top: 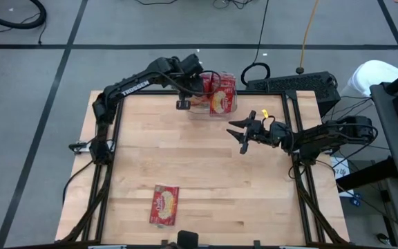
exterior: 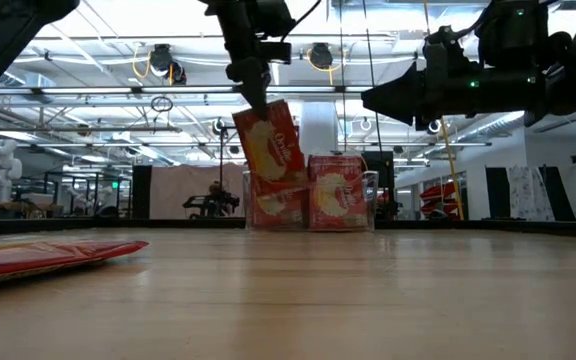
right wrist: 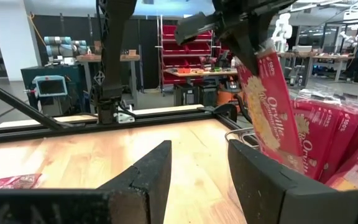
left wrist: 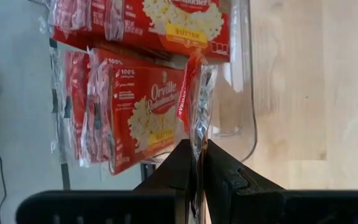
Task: Sort popcorn bags into baskets
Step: Put the red popcorn bag into the transparent bin
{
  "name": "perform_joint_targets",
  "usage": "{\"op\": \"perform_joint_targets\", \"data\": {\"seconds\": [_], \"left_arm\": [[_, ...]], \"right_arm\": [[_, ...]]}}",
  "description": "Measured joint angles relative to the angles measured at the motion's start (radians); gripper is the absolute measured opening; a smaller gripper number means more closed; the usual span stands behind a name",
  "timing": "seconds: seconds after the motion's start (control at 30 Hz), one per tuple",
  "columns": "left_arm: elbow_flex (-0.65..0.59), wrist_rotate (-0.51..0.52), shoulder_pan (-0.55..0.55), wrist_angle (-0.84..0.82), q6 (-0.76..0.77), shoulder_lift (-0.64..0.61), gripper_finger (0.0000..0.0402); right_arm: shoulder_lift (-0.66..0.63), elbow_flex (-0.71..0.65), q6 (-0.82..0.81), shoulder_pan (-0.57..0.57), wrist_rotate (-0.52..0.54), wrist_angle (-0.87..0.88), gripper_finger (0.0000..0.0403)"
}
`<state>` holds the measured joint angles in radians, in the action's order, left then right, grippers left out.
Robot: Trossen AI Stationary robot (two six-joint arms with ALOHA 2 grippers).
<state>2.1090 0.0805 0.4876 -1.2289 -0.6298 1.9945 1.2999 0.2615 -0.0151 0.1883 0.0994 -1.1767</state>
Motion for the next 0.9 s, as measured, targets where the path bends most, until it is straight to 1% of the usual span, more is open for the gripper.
{"op": "perform_joint_targets", "data": {"seconds": [0.17, 0.43, 0.53, 0.6, 0.9], "left_arm": [[-0.004, -0.001, 0.016, 0.027, 0.013, 0.022, 0.0030], [-0.006, -0.009, 0.024, -0.008, 0.030, 0.049, 0.0030], [-0.006, -0.019, 0.032, -0.004, 0.031, 0.061, 0.0030], [-0.006, -0.050, 0.044, -0.007, 0.031, 0.064, 0.0030], [-0.005, -0.050, 0.055, 0.004, 0.022, 0.086, 0.0031]], "right_arm": [[0.000, 0.000, 0.000, 0.000, 0.000, 0.000, 0.0153], [0.000, 0.000, 0.000, 0.000, 0.000, 0.000, 0.0153], [0.000, 0.000, 0.000, 0.000, 0.000, 0.000, 0.0153], [0.000, 0.000, 0.000, 0.000, 0.000, 0.000, 0.0153], [0.000, 0.000, -0.008, 0.000, 0.000, 0.000, 0.0153]]}}
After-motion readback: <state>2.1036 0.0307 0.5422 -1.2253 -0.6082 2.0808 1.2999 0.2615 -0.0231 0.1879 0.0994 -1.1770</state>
